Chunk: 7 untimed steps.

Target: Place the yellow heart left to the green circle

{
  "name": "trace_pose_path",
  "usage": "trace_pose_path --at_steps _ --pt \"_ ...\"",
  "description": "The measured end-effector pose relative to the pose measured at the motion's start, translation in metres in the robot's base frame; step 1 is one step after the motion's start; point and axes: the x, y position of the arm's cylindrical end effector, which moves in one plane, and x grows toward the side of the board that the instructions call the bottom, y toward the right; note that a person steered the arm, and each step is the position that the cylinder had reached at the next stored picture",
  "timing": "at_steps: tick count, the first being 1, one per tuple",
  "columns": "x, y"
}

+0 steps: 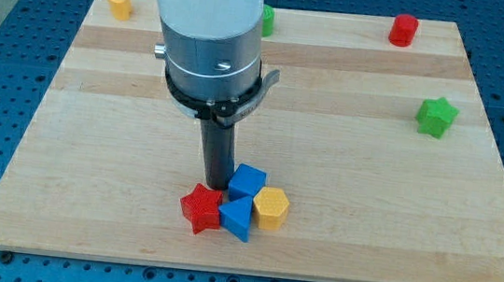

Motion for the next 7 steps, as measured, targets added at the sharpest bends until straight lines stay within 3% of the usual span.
trace_pose_path --at_steps 1,2,3,4,5,7 --pt "-0.024 -0.011" --pt "-0.041 -0.079" --pt "-0.053 -0.185" --pt "-0.187 -0.255" --pt "-0.189 -0.256" --pt "-0.283 -0.255"
